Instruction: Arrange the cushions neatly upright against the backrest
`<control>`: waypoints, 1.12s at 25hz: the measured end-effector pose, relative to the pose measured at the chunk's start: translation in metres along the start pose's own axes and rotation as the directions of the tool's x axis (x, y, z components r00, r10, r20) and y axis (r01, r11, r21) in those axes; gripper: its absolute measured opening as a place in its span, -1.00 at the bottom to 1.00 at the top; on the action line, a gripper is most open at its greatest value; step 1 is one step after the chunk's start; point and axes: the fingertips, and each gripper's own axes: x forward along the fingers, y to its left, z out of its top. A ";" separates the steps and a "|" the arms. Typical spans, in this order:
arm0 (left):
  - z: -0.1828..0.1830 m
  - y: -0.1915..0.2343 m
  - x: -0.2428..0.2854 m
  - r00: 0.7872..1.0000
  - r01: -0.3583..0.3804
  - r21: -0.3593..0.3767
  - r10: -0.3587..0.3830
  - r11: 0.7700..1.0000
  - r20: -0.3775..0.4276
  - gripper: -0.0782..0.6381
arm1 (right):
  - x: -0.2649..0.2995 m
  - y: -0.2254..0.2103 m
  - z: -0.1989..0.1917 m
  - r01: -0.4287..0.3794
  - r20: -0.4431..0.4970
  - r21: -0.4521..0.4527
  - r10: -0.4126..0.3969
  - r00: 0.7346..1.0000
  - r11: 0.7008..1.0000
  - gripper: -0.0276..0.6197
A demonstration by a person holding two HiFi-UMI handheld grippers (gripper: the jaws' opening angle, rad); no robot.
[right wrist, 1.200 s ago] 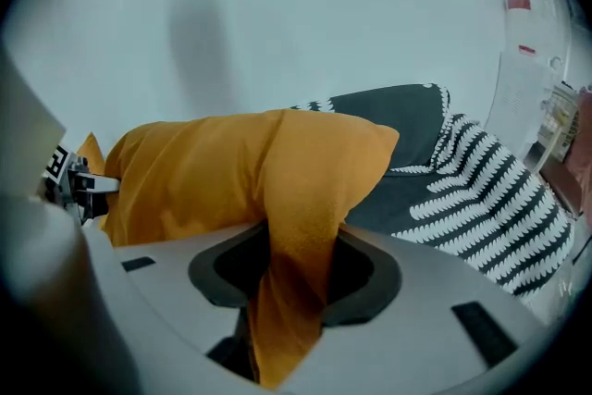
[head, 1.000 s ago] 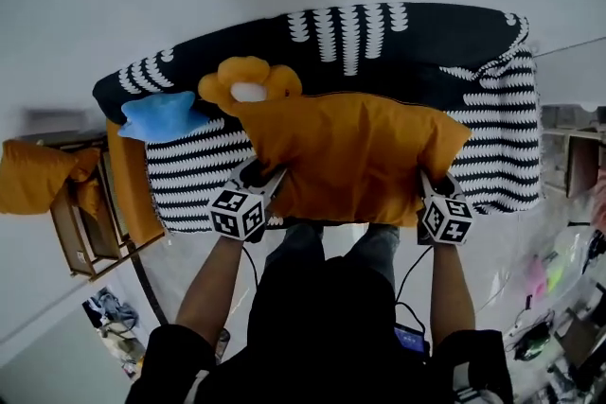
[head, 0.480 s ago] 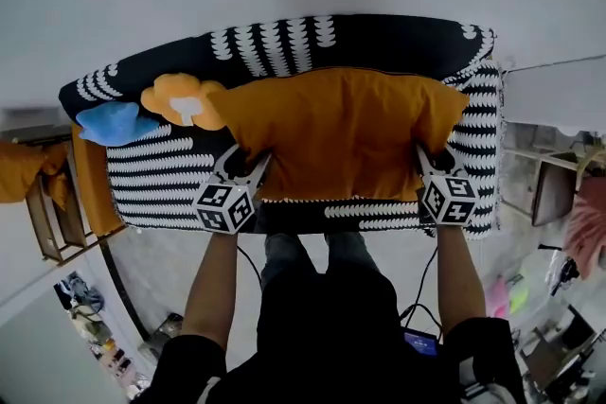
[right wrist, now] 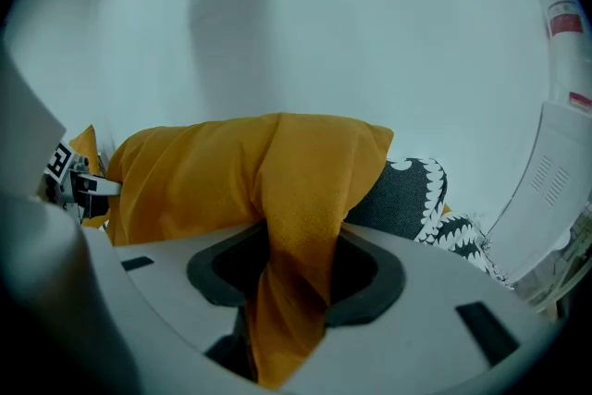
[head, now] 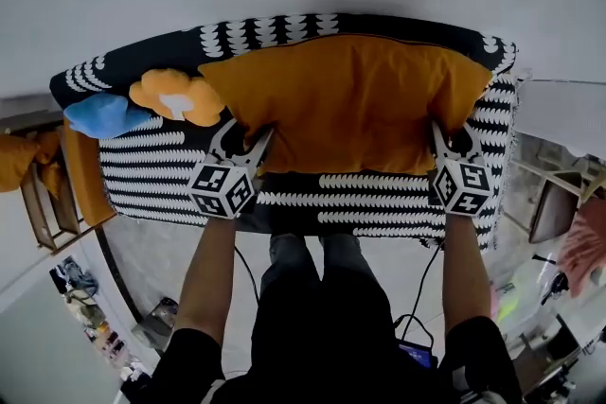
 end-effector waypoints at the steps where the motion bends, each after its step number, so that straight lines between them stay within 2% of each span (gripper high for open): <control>1: 0.001 0.004 0.007 1.000 -0.003 0.009 0.003 1.000 0.003 -0.12 | 0.005 -0.002 0.001 0.012 0.006 0.000 -0.012 1.000 1.000 -0.31; 4: -0.003 0.014 0.030 1.000 -0.012 0.059 0.013 0.998 -0.014 -0.08 | 0.020 -0.009 -0.006 0.054 0.013 0.000 -0.054 0.998 0.999 -0.29; 6: -0.008 0.022 0.047 0.999 -0.014 0.067 0.017 0.998 -0.038 -0.07 | 0.030 -0.014 -0.014 0.073 0.006 0.005 -0.073 0.997 0.997 -0.28; 10: -0.016 0.036 0.069 0.998 -0.027 0.059 0.030 0.998 -0.056 -0.05 | 0.052 -0.018 -0.024 0.111 0.014 0.015 -0.111 0.994 0.994 -0.26; 13: -0.038 0.039 0.070 0.994 -0.035 0.046 0.039 0.998 -0.098 -0.01 | 0.056 -0.020 -0.039 0.142 0.000 0.002 -0.142 0.990 0.990 -0.19; 16: -0.063 0.055 0.070 0.985 -0.100 -0.008 0.097 0.995 -0.143 0.07 | 0.064 -0.018 -0.048 0.184 -0.011 -0.039 -0.184 0.983 0.982 -0.04; 19: -0.071 0.069 0.063 0.981 -0.163 -0.085 0.152 0.983 -0.123 0.18 | 0.068 -0.022 -0.049 0.236 -0.049 0.013 -0.235 0.971 0.972 0.10; 22: -0.071 0.064 0.053 0.982 -0.167 -0.106 0.157 0.980 -0.103 0.22 | 0.058 -0.028 -0.055 0.254 -0.077 0.115 -0.246 0.966 0.960 0.17; 28: -0.058 0.033 0.028 0.992 -0.115 -0.094 0.108 0.989 -0.069 0.22 | 0.015 -0.007 -0.067 0.249 -0.056 0.041 -0.247 0.967 0.968 0.21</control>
